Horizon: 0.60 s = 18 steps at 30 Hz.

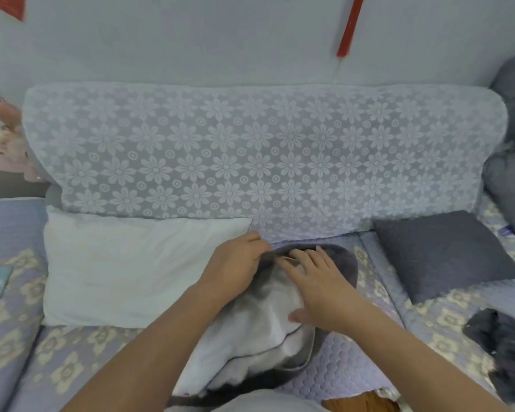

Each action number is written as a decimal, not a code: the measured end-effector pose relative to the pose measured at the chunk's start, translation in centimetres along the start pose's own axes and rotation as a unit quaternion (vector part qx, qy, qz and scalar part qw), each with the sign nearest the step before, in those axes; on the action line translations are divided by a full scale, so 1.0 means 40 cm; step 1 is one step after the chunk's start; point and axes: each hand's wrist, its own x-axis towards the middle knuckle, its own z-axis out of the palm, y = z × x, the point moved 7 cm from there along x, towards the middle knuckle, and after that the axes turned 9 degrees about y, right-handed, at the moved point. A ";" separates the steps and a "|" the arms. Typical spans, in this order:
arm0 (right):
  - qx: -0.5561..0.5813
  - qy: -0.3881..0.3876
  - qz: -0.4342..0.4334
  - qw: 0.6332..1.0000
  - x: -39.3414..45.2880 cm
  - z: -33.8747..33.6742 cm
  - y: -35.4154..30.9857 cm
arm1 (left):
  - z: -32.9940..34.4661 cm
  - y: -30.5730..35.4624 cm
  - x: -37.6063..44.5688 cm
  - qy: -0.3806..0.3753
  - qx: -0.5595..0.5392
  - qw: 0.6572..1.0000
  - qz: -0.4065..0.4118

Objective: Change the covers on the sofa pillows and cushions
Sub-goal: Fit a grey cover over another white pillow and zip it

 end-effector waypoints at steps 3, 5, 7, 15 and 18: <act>-0.027 0.092 0.102 0.990 -0.001 0.043 0.074 | 0.049 -0.004 -0.011 -0.033 -0.009 0.999 0.022; 0.005 0.029 0.175 0.984 -0.016 0.067 0.104 | 0.089 -0.012 -0.045 -0.074 0.014 0.997 0.035; 0.065 -0.047 0.191 0.978 -0.037 0.086 0.085 | 0.110 -0.040 -0.093 -0.096 0.041 0.995 0.009; 0.302 -0.075 0.244 0.919 0.004 0.008 -0.015 | 0.137 -0.348 -0.482 -0.191 0.165 0.905 -0.344; 0.322 -0.096 0.248 0.909 -0.004 0.001 -0.033 | 0.101 -0.397 -0.556 -0.236 0.238 0.858 -0.389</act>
